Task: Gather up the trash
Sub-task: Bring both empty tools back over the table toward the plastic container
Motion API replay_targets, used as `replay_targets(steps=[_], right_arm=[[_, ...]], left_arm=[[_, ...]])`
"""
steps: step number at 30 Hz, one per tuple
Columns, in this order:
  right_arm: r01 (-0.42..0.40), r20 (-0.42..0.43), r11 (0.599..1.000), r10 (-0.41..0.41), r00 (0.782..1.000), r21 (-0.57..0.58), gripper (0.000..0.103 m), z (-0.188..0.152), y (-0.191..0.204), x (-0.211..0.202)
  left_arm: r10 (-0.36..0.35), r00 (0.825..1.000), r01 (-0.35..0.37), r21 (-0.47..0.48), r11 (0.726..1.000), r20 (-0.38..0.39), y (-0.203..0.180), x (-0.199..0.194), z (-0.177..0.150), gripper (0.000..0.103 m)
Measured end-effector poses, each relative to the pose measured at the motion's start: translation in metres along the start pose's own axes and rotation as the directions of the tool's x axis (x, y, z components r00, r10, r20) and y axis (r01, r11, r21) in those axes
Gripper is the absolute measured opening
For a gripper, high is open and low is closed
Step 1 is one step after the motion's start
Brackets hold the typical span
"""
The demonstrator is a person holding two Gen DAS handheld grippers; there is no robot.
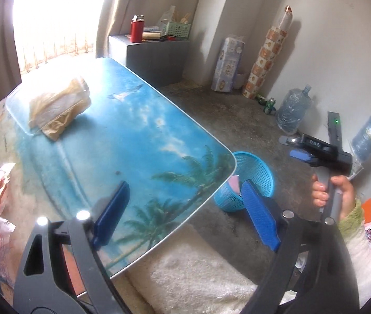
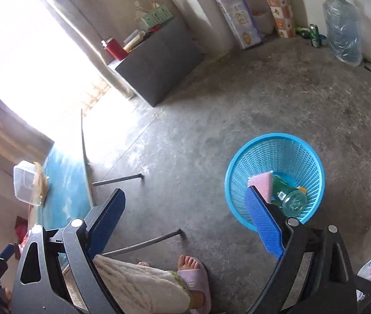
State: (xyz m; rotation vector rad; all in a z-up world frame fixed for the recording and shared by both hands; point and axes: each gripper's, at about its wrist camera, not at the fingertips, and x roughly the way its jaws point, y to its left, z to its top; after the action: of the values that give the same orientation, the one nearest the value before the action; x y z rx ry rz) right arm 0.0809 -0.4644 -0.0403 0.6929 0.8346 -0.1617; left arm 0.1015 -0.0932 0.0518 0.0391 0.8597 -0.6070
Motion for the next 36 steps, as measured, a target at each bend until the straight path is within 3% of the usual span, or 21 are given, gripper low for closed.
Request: replay_targets(steps=[2,7,14,20,26,33,36], right_arm=[[-0.054,-0.016,0.998,0.054,0.998,-0.026,0.090,-0.010,0.032,0.001],[-0.182,-0.082,0.973,0.172,0.982,-0.140,0.090,-0.036,0.114,0.011],[-0.211,-0.168,0.929,0.166,0.972,-0.303,0.090,-0.065,0.203,0.024],[-0.166,-0.167,0.911,0.110,0.980,-0.377,0.090,-0.085,0.248,0.025],[-0.086,-0.123,0.894,0.035,0.992,-0.439,0.092,-0.099,0.282,0.024],[-0.016,-0.063,0.859,-0.019,0.998,-0.512,0.096,-0.122,0.311,0.025],[-0.009,-0.060,0.853,-0.026,0.998,-0.522,0.096,-0.132,0.316,0.027]], left_arm=[[0.068,0.998,-0.068,-0.034,0.997,0.011,0.016,-0.009,-0.008,0.083],[0.117,0.993,-0.114,-0.118,0.987,0.023,0.055,-0.029,-0.023,0.083],[0.235,0.967,-0.222,-0.130,0.966,0.098,0.078,-0.060,-0.036,0.083],[0.236,0.964,-0.200,-0.246,0.948,0.122,0.111,-0.085,-0.058,0.083],[0.328,0.939,-0.291,-0.267,0.919,0.105,0.122,-0.102,-0.074,0.083],[0.317,0.942,-0.262,-0.351,0.899,0.108,0.136,-0.119,-0.095,0.083],[0.341,0.932,-0.274,-0.373,0.886,0.125,0.138,-0.126,-0.103,0.083]])
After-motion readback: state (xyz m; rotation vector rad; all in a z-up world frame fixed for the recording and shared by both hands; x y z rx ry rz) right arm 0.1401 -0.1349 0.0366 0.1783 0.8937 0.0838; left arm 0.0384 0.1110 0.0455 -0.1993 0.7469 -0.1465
